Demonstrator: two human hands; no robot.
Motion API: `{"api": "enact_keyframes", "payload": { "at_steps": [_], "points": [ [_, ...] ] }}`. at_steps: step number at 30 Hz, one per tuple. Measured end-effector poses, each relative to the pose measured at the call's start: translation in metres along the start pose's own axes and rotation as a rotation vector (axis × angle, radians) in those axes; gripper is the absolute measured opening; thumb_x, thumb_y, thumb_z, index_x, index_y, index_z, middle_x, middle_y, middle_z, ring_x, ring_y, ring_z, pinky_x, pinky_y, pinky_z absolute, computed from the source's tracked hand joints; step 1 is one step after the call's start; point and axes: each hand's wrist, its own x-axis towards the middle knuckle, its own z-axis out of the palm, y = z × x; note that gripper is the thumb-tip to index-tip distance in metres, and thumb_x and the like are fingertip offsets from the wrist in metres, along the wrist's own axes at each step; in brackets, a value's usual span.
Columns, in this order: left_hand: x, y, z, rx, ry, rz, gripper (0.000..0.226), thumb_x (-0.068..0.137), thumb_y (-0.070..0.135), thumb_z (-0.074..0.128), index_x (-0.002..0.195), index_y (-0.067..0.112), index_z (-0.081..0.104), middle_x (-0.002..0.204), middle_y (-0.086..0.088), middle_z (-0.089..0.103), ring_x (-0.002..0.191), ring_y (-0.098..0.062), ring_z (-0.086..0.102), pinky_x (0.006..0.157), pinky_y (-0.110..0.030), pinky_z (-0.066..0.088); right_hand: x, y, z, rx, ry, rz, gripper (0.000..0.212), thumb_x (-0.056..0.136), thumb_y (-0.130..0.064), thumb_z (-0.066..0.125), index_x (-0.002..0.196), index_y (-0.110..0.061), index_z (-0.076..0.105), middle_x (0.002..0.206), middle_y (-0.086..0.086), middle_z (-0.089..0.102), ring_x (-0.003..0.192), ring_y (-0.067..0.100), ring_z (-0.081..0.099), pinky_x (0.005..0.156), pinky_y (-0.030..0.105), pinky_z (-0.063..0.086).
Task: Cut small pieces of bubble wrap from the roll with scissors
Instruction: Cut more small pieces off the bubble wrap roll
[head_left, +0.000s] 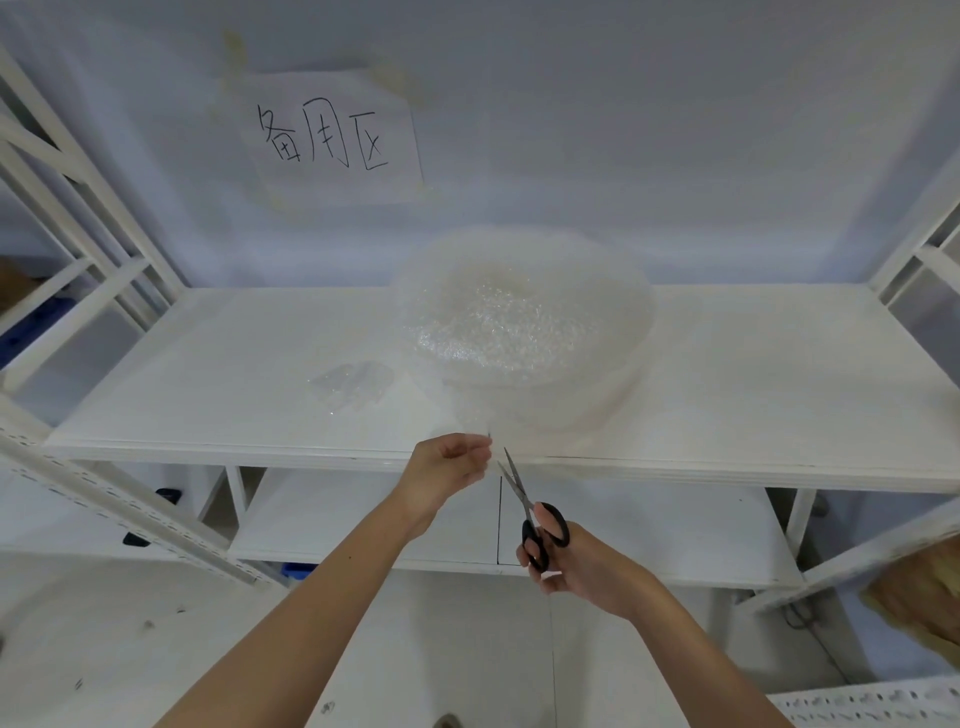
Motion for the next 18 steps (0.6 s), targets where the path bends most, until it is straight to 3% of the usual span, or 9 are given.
{"api": "enact_keyframes", "payload": {
  "at_steps": [7,18],
  "points": [
    [0.001,-0.004,0.000,-0.139,0.012,-0.034,0.010,0.089,0.004,0.067,0.099,0.004,0.071,0.091,-0.009,0.067,0.085,-0.018,0.064,0.076,-0.020,0.057,0.006,-0.008,0.003,0.040,0.012,-0.031,0.053,0.081,-0.066,0.049,0.070,-0.015,0.046,0.076,0.000,0.056,0.065,0.016,0.049,0.066,0.027,0.040],
    [0.003,-0.010,-0.003,-0.176,0.060,-0.050,0.013,0.089,0.004,0.067,0.102,0.001,0.070,0.098,-0.012,0.068,0.088,-0.017,0.067,0.079,-0.021,0.057,0.014,-0.008,0.008,0.166,0.039,-0.025,0.044,0.081,-0.056,0.056,0.069,-0.014,0.051,0.072,0.001,0.054,0.064,0.018,0.048,0.067,0.030,0.042]
  ]
}}
